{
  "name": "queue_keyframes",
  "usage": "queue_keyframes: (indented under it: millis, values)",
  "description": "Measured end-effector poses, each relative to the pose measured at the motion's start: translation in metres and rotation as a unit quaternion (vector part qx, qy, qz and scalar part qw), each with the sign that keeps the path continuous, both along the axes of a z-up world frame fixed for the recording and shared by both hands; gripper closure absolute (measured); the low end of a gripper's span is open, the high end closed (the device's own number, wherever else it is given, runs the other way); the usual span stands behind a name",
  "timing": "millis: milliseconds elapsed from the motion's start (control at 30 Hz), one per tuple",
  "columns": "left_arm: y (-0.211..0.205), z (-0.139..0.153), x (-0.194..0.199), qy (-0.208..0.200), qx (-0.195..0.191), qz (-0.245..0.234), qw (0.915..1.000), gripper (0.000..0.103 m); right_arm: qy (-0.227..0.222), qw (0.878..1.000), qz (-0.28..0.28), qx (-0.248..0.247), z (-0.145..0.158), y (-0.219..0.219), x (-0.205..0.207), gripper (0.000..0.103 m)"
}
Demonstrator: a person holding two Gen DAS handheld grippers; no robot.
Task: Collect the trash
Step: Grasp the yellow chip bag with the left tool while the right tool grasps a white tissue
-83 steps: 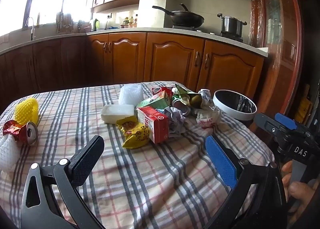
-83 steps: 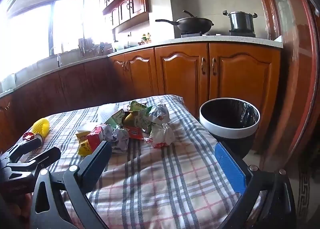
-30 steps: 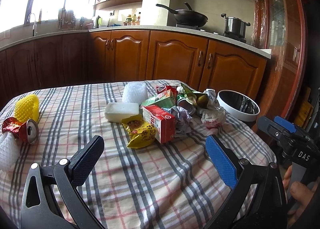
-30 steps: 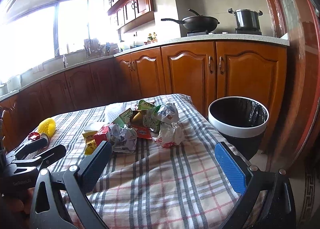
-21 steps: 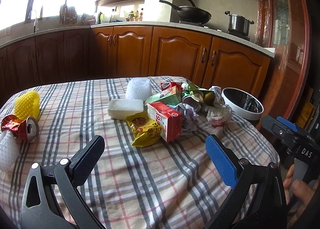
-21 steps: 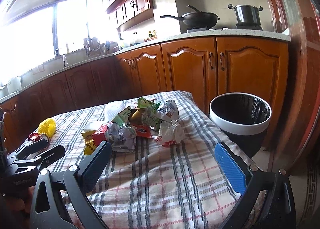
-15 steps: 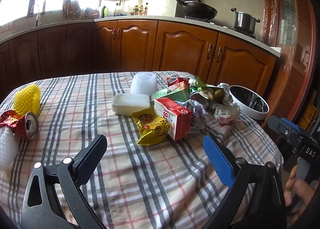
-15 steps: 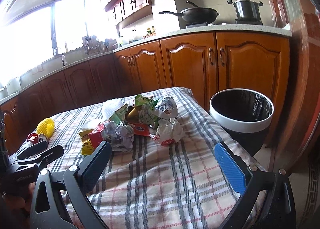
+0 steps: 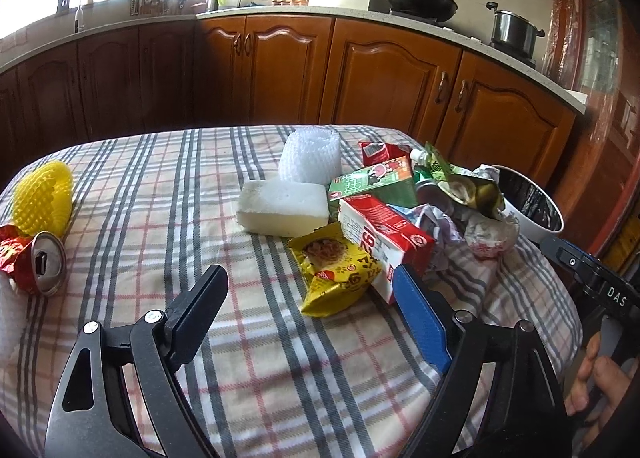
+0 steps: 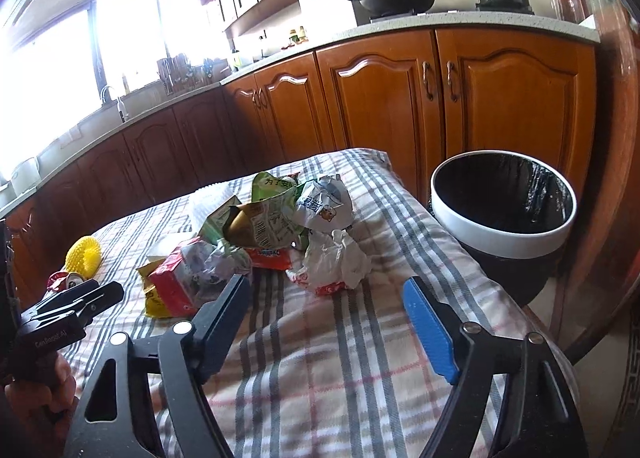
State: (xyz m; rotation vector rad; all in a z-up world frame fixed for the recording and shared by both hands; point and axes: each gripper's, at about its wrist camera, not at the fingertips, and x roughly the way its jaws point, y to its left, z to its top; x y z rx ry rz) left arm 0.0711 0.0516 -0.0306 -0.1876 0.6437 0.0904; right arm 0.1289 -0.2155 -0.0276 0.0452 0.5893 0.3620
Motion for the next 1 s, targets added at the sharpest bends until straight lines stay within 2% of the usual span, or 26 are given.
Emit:
queue_keyframes:
  millis: [200, 300, 400, 467, 567, 833, 1000]
  values:
    - [0.002, -0.013, 0.024, 0.031, -0.009, -0.007, 0.9995, 0.017, 0.027, 1.000, 0.003, 0.002, -0.010, 0.001, 0.030, 0.030]
    - [-0.001, -0.020, 0.034, 0.049, -0.009, -0.016, 0.9986, 0.021, 0.044, 0.999, 0.004, 0.001, -0.019, 0.003, 0.046, 0.035]
    - [-0.006, -0.027, 0.043, 0.068, -0.013, -0.029, 0.9971, 0.036, 0.063, 0.998, 0.008, 0.007, -0.026, 0.004, 0.060, 0.046]
    - [-0.008, -0.030, 0.047, 0.078, -0.020, -0.041, 0.9959, 0.060, 0.072, 0.997, 0.015, 0.011, -0.030, 0.005, 0.063, 0.063]
    - [-0.010, -0.029, 0.047, 0.075, -0.023, -0.054, 0.9954, 0.078, 0.073, 0.997, 0.027, 0.015, -0.029, 0.007, 0.061, 0.079]
    - [-0.017, -0.012, 0.019, 0.038, -0.004, -0.057, 0.9976, 0.083, 0.060, 0.996, 0.048, 0.034, -0.016, -0.005, 0.033, 0.083]
    - [-0.020, 0.010, -0.001, 0.009, -0.017, -0.065, 0.9977, 0.083, 0.053, 0.996, 0.050, 0.045, -0.007, -0.016, 0.016, 0.083]
